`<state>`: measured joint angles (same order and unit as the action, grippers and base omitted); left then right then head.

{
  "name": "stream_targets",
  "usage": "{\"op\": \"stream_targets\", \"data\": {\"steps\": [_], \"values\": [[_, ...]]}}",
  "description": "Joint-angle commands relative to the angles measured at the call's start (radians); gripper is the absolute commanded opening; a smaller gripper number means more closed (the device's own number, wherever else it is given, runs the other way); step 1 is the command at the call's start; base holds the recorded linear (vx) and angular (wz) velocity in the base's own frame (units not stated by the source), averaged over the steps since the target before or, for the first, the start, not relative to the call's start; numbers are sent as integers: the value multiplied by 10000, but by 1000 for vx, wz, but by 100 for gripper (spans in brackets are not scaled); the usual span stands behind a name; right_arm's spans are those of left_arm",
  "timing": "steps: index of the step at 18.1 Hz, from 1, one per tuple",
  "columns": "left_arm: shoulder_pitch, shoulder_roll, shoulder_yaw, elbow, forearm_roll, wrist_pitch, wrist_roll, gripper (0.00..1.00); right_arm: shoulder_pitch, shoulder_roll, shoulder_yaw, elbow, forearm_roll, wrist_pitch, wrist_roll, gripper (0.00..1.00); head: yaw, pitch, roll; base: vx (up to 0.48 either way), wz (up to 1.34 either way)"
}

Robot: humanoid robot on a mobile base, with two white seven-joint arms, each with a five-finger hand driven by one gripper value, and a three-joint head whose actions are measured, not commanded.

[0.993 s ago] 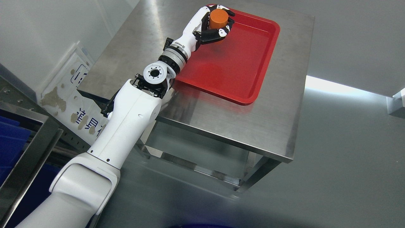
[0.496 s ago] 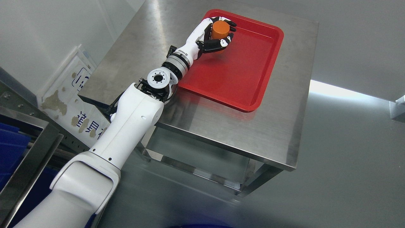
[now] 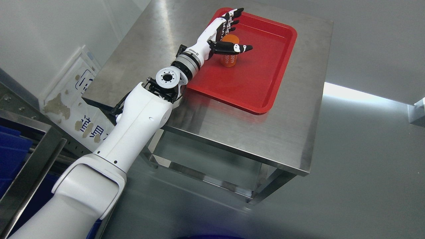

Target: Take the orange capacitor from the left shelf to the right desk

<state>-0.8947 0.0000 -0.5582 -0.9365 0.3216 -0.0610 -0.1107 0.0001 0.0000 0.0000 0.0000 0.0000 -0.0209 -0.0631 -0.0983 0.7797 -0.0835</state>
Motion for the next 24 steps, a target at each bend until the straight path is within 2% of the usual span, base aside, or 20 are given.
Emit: {"op": "stream_targets", "data": {"steps": [1, 4, 6, 9, 11, 14, 20, 24], "values": [[-151, 175, 2783, -2084, 112, 1186, -28, 100, 29, -175, -169, -175, 31, -6, 2, 100, 0, 0, 0, 0, 0], [706, 175, 4534, -4693, 190, 3258, -28, 100, 29, -175, -169, -175, 31, -6, 2, 100, 0, 0, 0, 0, 0], [1488, 175, 5456, -5785, 190, 3524, -28, 100, 29, -175, -169, -175, 31, -6, 2, 100, 0, 0, 0, 0, 0], [2928, 175, 5842, -7182, 190, 3510, 63, 100, 14, -175, -169, -175, 31, -6, 2, 100, 0, 0, 0, 0, 0], [3941, 175, 5858, -7828, 190, 3205, 170, 100, 29, -175, -169, -175, 31, -6, 2, 100, 0, 0, 0, 0, 0], [4604, 175, 5660, -7830, 159, 1596, 1133, 100, 29, -175, -169, -175, 31, -6, 2, 100, 0, 0, 0, 0, 0], [5786, 175, 5521, -7861, 144, 321, 1276, 100, 29, -175, -169, -175, 31, -6, 2, 100, 0, 0, 0, 0, 0], [6154, 175, 5490, -7861, 144, 43, 1184, 100, 29, -175, -169, -175, 31, -6, 2, 100, 0, 0, 0, 0, 0]]}}
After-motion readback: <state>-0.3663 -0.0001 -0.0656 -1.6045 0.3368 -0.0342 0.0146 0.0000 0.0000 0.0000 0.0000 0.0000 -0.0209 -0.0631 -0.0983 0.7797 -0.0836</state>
